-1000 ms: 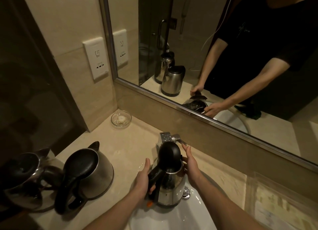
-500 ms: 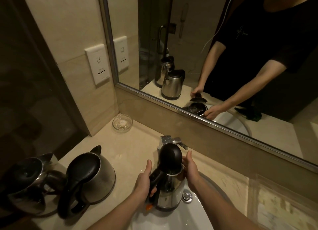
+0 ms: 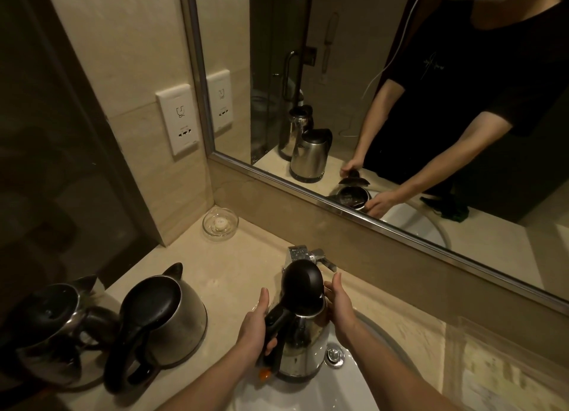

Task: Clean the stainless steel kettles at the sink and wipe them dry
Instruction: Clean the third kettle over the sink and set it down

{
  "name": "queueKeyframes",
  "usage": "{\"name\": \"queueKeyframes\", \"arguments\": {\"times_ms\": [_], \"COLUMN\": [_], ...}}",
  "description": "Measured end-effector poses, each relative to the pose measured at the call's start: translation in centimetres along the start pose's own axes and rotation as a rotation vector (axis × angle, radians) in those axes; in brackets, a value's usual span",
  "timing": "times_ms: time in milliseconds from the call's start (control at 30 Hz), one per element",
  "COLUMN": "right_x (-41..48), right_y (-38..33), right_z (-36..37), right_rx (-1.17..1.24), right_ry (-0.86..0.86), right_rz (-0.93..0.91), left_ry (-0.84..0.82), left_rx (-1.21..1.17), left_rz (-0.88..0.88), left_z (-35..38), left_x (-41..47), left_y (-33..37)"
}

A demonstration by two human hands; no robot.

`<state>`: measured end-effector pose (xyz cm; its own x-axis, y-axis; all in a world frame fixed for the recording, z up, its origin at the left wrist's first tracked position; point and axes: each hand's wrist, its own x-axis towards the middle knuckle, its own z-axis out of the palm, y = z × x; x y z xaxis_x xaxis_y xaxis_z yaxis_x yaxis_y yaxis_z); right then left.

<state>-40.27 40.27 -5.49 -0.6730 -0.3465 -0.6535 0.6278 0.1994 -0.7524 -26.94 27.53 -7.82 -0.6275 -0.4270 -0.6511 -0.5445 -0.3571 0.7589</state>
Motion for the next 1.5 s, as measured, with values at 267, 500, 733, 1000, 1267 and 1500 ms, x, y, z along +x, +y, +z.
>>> {"name": "queueKeyframes", "arguments": {"times_ms": [267, 500, 733, 1000, 1267, 1500], "right_x": [0.3, -0.1, -0.3, -0.4, -0.5, -0.7], "right_y": [0.0, -0.4, -0.5, -0.6, -0.5, -0.5], "right_z": [0.0, 0.3, 0.3, 0.3, 0.5, 0.4], "right_rx": [0.042, 0.024, 0.028, 0.015, 0.025, 0.03], "right_ry": [0.008, 0.039, 0.02, 0.032, 0.032, 0.034], "right_rz": [0.0, -0.016, -0.022, -0.031, -0.025, -0.036], "left_ry": [-0.004, -0.005, -0.014, -0.022, -0.026, -0.017], "left_rx": [0.003, 0.008, 0.006, 0.005, 0.013, 0.028], "left_rz": [-0.02, -0.023, -0.024, -0.009, -0.016, -0.017], "left_z": [-0.1, 0.0, 0.1, 0.1, 0.1, 0.1], "left_x": [0.2, 0.1, 0.0, 0.1, -0.1, -0.3], "left_y": [0.0, 0.1, 0.3, 0.0, 0.1, 0.2]}}
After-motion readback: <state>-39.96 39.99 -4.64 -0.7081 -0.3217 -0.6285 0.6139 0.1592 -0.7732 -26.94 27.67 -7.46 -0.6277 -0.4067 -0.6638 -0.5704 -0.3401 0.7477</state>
